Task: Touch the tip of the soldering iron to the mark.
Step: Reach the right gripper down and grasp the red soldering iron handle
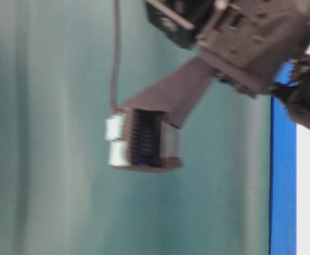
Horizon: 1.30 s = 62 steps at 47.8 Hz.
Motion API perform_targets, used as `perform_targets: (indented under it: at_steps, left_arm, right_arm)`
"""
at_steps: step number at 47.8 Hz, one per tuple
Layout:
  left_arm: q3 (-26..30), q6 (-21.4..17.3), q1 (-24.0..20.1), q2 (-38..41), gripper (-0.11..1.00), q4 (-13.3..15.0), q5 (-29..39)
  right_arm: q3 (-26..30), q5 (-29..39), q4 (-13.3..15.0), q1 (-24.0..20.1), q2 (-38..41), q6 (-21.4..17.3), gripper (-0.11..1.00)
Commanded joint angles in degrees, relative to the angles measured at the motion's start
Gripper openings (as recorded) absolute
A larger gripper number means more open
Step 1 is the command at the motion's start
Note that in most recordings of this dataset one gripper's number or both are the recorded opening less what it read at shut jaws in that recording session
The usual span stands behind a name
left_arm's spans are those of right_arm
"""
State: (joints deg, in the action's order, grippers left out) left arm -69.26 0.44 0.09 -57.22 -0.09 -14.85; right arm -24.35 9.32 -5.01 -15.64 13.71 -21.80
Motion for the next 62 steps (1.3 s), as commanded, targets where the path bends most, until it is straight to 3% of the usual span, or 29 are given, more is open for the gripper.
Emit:
perform_targets:
  at_steps: [1, 17, 24, 28, 36, 40, 62]
  left_arm:
    - [0.5, 0.1, 0.1, 0.3, 0.02, 0.1, -0.4]
    - [0.2, 0.1, 0.1, 0.3, 0.02, 0.1, -0.3]
    - [0.3, 0.1, 0.1, 0.2, 0.02, 0.0, -0.3]
    - [0.2, 0.1, 0.1, 0.2, 0.02, 0.1, -0.3]
    - [0.2, 0.1, 0.1, 0.2, 0.02, 0.1, -0.3]
    - [0.2, 0.1, 0.1, 0.2, 0.02, 0.1, -0.3]
    - [0.1, 0.2, 0.1, 0.2, 0.02, 0.1, -0.3]
  right_arm:
    - [1.3, -0.3, -0.2, -0.4, 0.1, -0.6, 0.90]
    - [1.8, -0.2, -0.2, -1.3, 3.2, -3.1, 0.89]
    - [2.0, -0.2, 0.0, -1.3, 4.1, -3.1, 0.83]
    - [2.2, -0.2, 0.3, -1.3, 4.3, -3.1, 0.69]
    - [1.9, 0.2, 0.1, -1.4, 4.1, -3.2, 0.21]
    - [2.2, 0.9, 0.0, -1.4, 4.0, -3.2, 0.07]
    - [3.5, 7.7, 0.0, -0.7, -1.1, -3.2, 0.06]
